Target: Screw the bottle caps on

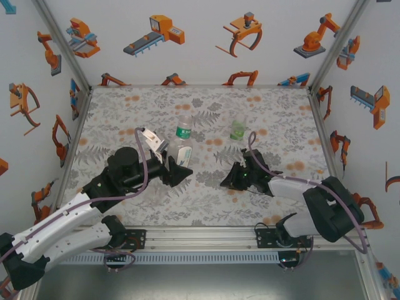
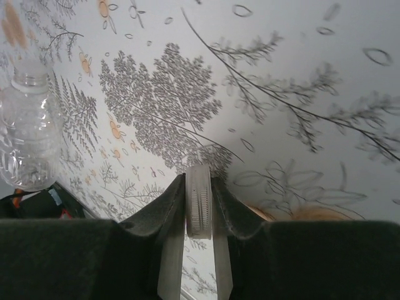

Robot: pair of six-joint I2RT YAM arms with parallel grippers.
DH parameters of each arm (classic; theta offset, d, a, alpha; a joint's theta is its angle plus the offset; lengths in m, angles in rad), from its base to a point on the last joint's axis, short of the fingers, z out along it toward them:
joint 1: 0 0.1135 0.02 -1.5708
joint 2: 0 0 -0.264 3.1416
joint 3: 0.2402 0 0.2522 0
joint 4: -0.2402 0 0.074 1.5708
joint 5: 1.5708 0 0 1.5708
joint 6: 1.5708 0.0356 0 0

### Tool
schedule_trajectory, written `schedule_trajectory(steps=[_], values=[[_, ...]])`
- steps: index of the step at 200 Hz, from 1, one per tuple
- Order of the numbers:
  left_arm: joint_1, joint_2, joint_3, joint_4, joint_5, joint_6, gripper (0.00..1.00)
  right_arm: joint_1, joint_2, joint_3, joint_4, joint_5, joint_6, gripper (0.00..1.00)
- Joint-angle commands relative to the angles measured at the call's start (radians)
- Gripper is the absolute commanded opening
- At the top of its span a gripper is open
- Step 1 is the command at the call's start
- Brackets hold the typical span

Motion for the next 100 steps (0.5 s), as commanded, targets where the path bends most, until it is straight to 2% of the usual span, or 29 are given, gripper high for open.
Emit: schedule_trajectory(steps=[1, 63, 100], values=[[0.005, 0.006, 0.011, 0.038, 0.028, -0.016, 0.00, -0.027, -0.058, -0.019, -0.030, -0.014, 0.004, 0.27], [0.005, 0.020, 0.009, 0.053, 0.031, -0.017, 0.00, -0.040, -0.135, 0.036, -0.258, 0.082, -0.092, 0.46], [0.005, 0.034, 0.016, 0.053, 0.034, -0.012, 0.00, -0.007, -0.132, 0.104, -0.336, 0.141, -0.140, 0.51]])
